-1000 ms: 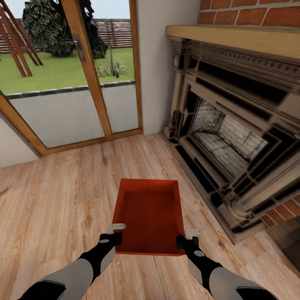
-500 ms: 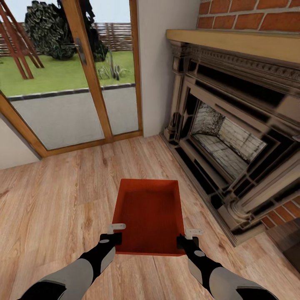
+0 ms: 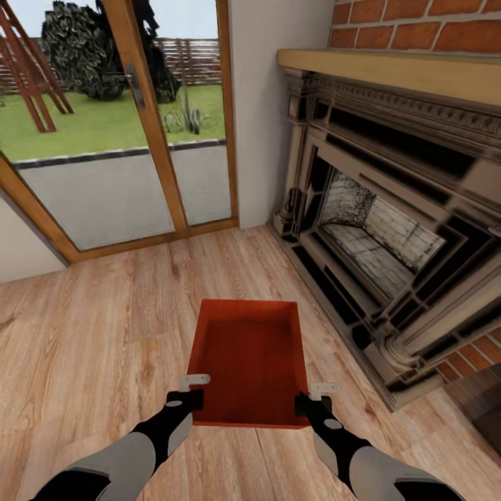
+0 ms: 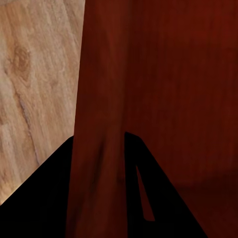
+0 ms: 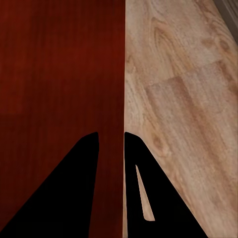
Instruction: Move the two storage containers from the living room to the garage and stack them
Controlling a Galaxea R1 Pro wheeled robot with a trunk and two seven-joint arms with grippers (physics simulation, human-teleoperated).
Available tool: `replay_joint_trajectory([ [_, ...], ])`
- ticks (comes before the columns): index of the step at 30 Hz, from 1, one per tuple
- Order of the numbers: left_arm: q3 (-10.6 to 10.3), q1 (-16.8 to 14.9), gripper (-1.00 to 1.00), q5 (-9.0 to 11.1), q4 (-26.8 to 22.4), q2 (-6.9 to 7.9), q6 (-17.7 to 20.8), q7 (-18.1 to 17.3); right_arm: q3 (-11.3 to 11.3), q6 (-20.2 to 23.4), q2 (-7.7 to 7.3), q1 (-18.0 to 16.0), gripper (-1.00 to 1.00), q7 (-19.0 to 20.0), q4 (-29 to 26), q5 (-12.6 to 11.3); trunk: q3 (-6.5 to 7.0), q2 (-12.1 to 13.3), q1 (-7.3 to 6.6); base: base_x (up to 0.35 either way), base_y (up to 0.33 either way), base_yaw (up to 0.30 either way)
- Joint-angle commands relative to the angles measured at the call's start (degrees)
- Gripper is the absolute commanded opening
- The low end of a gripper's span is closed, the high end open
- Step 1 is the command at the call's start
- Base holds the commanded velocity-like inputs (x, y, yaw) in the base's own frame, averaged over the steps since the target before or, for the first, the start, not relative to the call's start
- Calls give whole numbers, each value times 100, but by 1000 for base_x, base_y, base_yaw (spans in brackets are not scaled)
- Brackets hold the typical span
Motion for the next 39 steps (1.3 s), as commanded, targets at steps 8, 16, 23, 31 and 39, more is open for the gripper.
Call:
replay_joint_trajectory([
  [8,254,-5,-100,15,139,50,-8,89,-113,-33,7,1,-100,46,15,116,-4,-3,0,0,0,0],
  [16,255,-5,-100,23,360,59,-12,89,-114,-39,6,3,-100,46,24,116,-4,-3,0,0,0,0],
  [23,255,-5,-100,30,421,59,-12,84,-113,-25,8,3,-100,39,27,109,6,-3,0,0,0,-11],
  [31,255,-5,-100,25,434,60,-12,85,-120,-29,7,3,-100,37,26,100,65,-3,0,0,0,-69],
  [39,255,-5,-100,24,435,62,-12,87,-122,-29,7,3,-100,37,28,99,131,-3,0,0,0,-19],
])
